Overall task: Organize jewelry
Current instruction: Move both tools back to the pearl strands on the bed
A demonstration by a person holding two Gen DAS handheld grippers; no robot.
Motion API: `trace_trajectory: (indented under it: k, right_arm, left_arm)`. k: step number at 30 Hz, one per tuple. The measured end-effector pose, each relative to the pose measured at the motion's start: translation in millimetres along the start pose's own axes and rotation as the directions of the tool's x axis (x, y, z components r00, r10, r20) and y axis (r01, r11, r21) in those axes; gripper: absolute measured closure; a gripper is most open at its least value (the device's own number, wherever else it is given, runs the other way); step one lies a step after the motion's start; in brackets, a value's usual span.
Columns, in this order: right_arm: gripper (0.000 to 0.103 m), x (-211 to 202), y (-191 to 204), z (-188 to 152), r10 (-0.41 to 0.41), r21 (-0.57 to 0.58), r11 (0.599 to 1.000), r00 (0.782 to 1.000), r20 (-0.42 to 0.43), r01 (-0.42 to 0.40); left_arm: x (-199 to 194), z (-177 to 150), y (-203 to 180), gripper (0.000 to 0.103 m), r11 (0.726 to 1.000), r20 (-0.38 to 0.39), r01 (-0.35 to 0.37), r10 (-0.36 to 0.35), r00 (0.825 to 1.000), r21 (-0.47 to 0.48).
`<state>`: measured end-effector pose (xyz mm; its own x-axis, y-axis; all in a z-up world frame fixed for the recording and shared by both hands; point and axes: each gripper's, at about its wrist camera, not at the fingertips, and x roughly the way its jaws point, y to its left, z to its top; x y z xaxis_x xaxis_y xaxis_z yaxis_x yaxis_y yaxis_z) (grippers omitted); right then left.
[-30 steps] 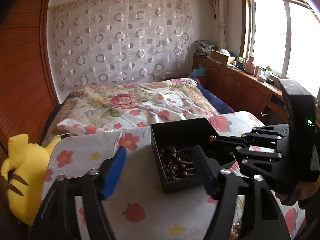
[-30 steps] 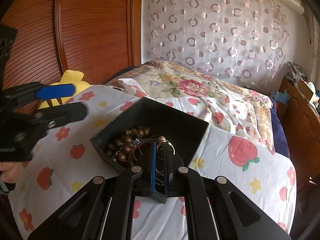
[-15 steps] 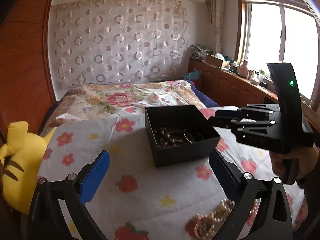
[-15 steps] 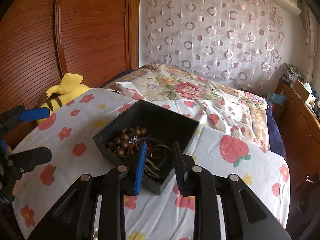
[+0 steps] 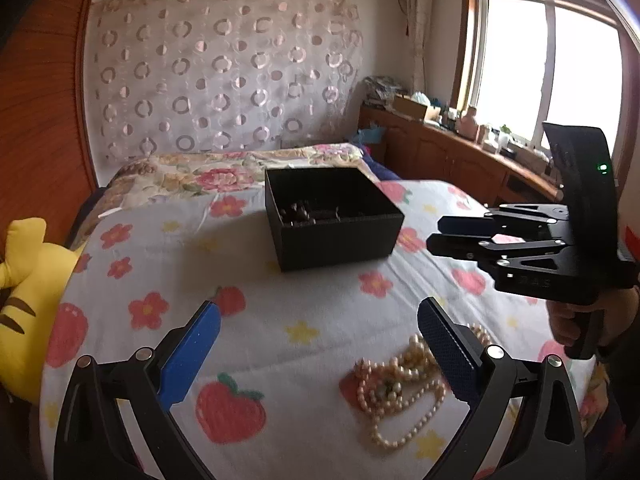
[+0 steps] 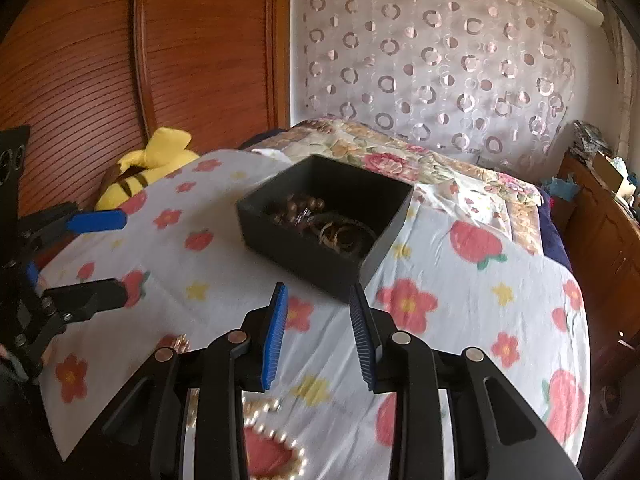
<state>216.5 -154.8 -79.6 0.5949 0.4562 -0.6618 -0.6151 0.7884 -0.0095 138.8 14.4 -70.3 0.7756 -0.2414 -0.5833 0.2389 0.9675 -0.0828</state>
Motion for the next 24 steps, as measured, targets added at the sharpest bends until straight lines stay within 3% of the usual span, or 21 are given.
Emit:
trace_trajectory:
  k: [8, 24]
  right_arm:
    - [0.069, -10, 7, -25, 0.006, -0.010, 1.000, 1.000, -0.030, -0.007]
    - [0.069, -13, 0, -72, 0.018, 0.025, 1.000, 0.988, -0.153, -0.014]
  left_arm:
    - [-1, -23, -7, 0.008, 1.000, -0.035, 0.005, -0.005, 0.999, 0.005]
    - [-10, -44, 0, 0.008, 0.998, -0.085, -0.054, 0.052, 0.995, -0.020]
